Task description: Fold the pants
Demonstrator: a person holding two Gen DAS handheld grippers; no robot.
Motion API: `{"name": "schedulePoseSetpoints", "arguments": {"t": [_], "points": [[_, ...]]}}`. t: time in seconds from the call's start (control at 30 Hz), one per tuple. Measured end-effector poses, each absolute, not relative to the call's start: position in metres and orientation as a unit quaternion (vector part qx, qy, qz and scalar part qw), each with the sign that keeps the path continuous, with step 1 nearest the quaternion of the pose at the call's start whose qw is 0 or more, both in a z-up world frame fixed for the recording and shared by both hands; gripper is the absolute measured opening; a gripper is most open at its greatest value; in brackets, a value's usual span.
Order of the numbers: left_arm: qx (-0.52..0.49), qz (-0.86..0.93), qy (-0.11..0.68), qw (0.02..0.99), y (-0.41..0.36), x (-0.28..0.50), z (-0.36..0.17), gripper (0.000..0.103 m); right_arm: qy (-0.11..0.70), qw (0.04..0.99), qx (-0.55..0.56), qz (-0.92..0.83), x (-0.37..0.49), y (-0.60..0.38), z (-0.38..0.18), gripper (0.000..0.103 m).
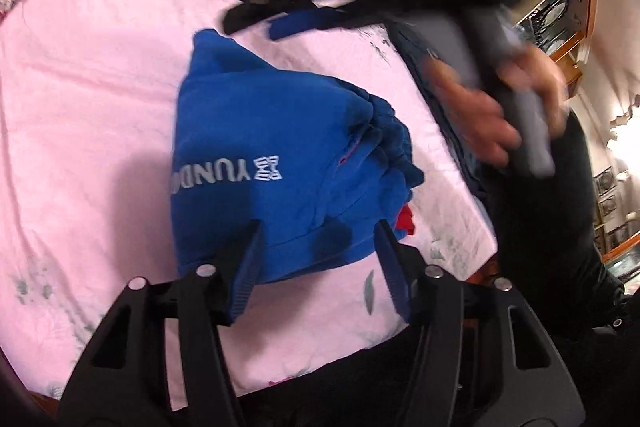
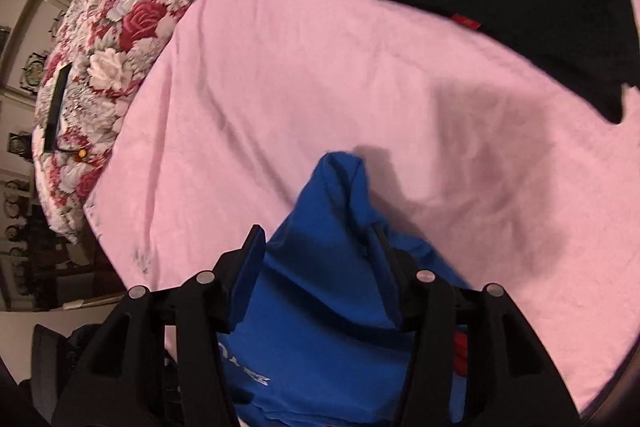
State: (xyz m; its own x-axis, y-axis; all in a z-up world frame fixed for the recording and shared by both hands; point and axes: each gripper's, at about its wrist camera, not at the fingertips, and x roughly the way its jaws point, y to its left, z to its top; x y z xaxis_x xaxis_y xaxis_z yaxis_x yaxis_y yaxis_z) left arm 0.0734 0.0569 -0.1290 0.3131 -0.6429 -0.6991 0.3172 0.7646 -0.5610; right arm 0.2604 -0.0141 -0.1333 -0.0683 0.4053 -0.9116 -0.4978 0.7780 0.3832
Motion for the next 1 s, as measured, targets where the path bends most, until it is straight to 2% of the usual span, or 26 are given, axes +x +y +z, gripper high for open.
{"name": "schedulePoseSetpoints", "arguments": {"t": [0.03, 0.07, 0.13, 0.23, 0.43, 0.47, 0.5, 0.57, 0.63, 0.67, 0.7, 0.73, 0.8, 0.9, 1.0], "points": [[-0.163, -0.307, 0.505, 0.79, 0.056, 0.074, -0.13, 0.044, 0.643, 0.685, -0.041, 0.339, 0.255, -0.014, -0.133, 0.016], [-0.159, -0.312, 0.51, 0.786, 0.053, 0.075, -0.133, 0.042, 0.636, 0.694, -0.061, 0.333, 0.251, -0.011, -0.132, 0.007], [-0.148, -0.318, 0.515, 0.782, 0.047, 0.077, -0.138, 0.037, 0.616, 0.722, -0.069, 0.308, 0.252, -0.012, -0.126, 0.007], [-0.137, -0.322, 0.527, 0.775, 0.042, 0.081, -0.148, 0.037, 0.604, 0.741, -0.048, 0.288, 0.271, -0.018, -0.121, 0.005], [-0.139, -0.324, 0.531, 0.77, 0.043, 0.083, -0.158, 0.039, 0.622, 0.728, -0.072, 0.28, 0.27, -0.002, -0.167, 0.008], [-0.14, -0.324, 0.531, 0.77, 0.043, 0.083, -0.158, 0.039, 0.626, 0.725, -0.067, 0.28, 0.271, -0.004, -0.163, 0.015], [-0.14, -0.324, 0.532, 0.77, 0.042, 0.084, -0.157, 0.039, 0.629, 0.725, -0.054, 0.275, 0.271, -0.011, -0.155, 0.033], [-0.142, -0.323, 0.533, 0.769, 0.043, 0.083, -0.156, 0.039, 0.605, 0.753, -0.022, 0.257, 0.265, -0.035, -0.122, 0.054], [-0.146, -0.325, 0.536, 0.766, 0.048, 0.085, -0.156, 0.039, 0.556, 0.79, -0.001, 0.259, 0.244, -0.063, -0.079, 0.068], [-0.147, -0.328, 0.538, 0.763, 0.051, 0.084, -0.151, 0.039, 0.539, 0.801, 0.008, 0.261, 0.232, -0.076, -0.066, 0.088], [-0.146, -0.329, 0.536, 0.764, 0.055, 0.083, -0.145, 0.047, 0.515, 0.816, 0.022, 0.26, 0.211, -0.096, -0.052, 0.098], [-0.14, -0.322, 0.522, 0.777, 0.062, 0.079, -0.132, 0.066, 0.502, 0.825, 0.031, 0.259, 0.197, -0.111, -0.047, 0.102], [-0.128, -0.292, 0.483, 0.816, 0.076, 0.071, -0.108, 0.082, 0.495, 0.833, 0.05, 0.243, 0.166, -0.146, -0.051, 0.102], [-0.135, -0.25, 0.451, 0.846, 0.107, 0.066, -0.085, 0.086, 0.499, 0.833, 0.089, 0.224, 0.137, -0.176, -0.069, 0.102], [-0.163, -0.204, 0.48, 0.838, 0.13, 0.081, -0.101, 0.087, 0.515, 0.816, 0.187, 0.186, 0.107, -0.23, -0.103, 0.102]]}}
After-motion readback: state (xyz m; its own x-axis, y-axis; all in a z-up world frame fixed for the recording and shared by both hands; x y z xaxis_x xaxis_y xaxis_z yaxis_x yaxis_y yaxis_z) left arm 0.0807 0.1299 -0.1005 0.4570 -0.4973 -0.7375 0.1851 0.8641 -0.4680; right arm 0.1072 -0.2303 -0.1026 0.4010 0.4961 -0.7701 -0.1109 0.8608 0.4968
